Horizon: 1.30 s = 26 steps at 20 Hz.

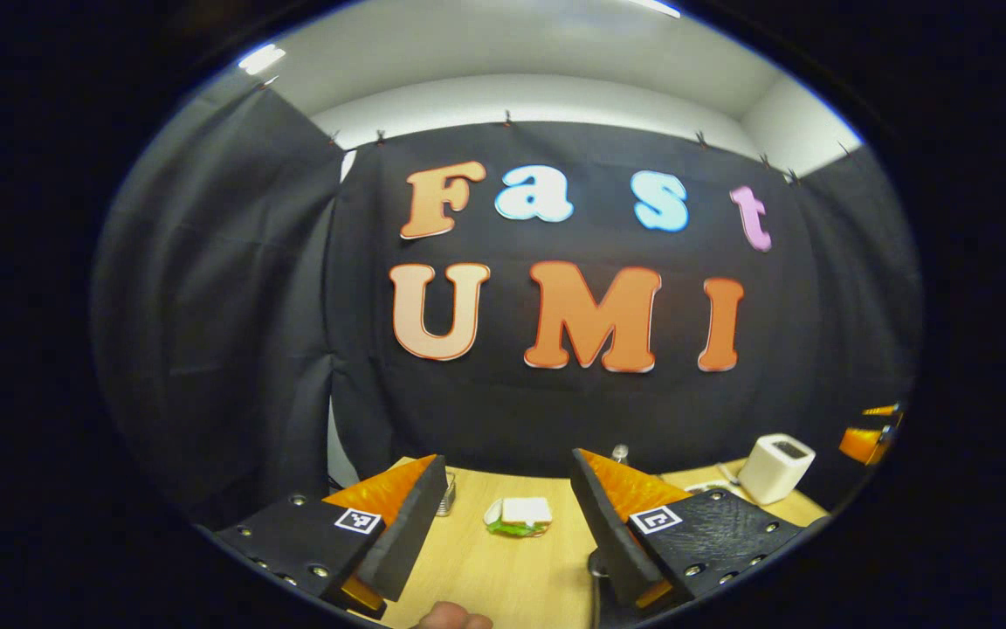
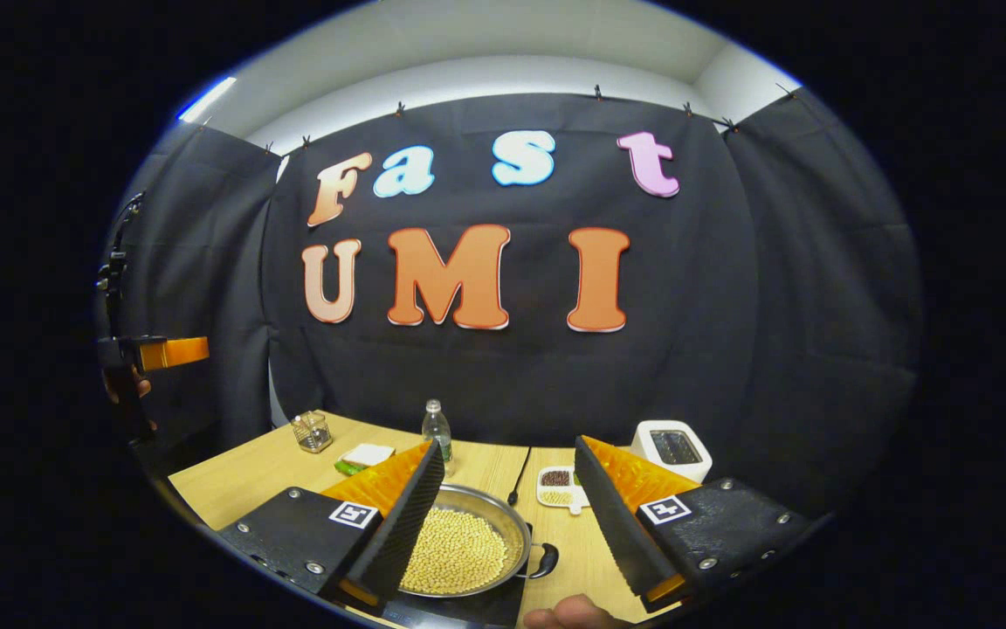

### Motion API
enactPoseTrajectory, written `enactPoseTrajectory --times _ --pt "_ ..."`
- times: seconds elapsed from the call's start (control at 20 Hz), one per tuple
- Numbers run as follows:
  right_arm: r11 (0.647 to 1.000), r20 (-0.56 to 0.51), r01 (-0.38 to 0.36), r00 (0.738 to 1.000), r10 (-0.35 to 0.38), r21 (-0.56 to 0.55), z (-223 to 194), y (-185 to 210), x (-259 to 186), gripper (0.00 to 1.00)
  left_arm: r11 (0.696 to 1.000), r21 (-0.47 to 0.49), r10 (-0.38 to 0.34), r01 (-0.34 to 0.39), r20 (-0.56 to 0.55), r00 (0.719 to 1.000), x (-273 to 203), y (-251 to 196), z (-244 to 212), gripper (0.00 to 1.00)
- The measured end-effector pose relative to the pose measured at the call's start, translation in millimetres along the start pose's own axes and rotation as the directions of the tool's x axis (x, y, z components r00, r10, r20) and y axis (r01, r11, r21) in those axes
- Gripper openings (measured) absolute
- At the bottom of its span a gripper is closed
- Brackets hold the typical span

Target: First push the handle of the pot to place it horizontally, then grasp the pot with both hands and set it on the induction cooktop.

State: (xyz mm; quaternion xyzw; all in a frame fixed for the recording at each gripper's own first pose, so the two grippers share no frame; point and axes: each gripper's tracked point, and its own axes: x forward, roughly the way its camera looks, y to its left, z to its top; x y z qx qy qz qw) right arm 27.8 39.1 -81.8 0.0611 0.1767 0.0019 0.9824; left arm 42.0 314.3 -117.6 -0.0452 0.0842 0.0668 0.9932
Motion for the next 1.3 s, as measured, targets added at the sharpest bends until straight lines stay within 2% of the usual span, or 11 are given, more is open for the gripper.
enactPoseTrajectory --times 0.05,0.2,0.35,0.4,0.45,0.65,0.75,0.9,0.95,1.05,1.3 --pt "1.000 0.029 0.002 1.000 -0.002 -0.009 13.5 -1.5 -6.3 0.93 1.000 -0.016 0.009 -0.009 0.029 1.000 -5.0 11.5 15.1 0.85" --pt "0.999 0.103 0.022 0.995 -0.018 -0.042 53.3 -10.7 -27.5 0.94 0.997 -0.006 0.074 -0.074 0.089 0.993 -23.6 46.5 52.6 0.87" --pt "0.999 0.175 0.011 0.985 -0.003 -0.041 91.5 -12.6 -48.9 0.93 0.995 0.003 0.096 -0.098 0.158 0.983 -40.3 53.3 86.8 0.86" --pt "0.999 0.195 -0.001 0.981 0.009 -0.044 103.2 -12.7 -56.4 0.98 0.994 0.013 0.106 -0.110 0.188 0.976 -48.7 56.7 98.8 0.86" --pt "0.999 0.210 -0.010 0.977 0.021 -0.051 112.2 -13.4 -63.1 0.93 0.993 0.019 0.109 -0.117 0.225 0.968 -56.2 56.9 114.2 0.86" --pt "0.998 0.273 0.021 0.962 -0.002 -0.064 142.0 -24.9 -82.6 0.93 0.989 0.063 0.104 -0.134 0.345 0.933 -92.4 45.2 157.1 0.85" --pt "0.998 0.305 0.016 0.952 0.005 -0.065 152.5 -21.7 -93.6 0.89 0.986 0.100 0.088 -0.135 0.379 0.921 -105.7 33.8 168.3 0.85" --pt "0.996 0.354 0.015 0.935 0.018 -0.092 167.0 -22.6 -104.4 0.97 0.977 0.154 0.076 -0.151 0.410 0.909 -118.7 21.3 181.2 0.85" --pt "0.994 0.367 0.032 0.930 0.007 -0.100 170.7 -26.6 -102.8 0.93 0.973 0.168 0.073 -0.157 0.422 0.904 -124.3 20.9 183.1 0.85" --pt "0.993 0.377 0.060 0.926 -0.018 -0.102 173.8 -36.5 -106.7 0.97 0.969 0.188 0.067 -0.161 0.427 0.902 -126.0 18.5 183.0 0.85" --pt "0.994 0.399 0.074 0.916 -0.034 -0.084 179.0 -36.1 -122.8 0.97 0.958 0.190 0.112 -0.215 0.440 0.891 -126.2 24.7 185.2 0.85"
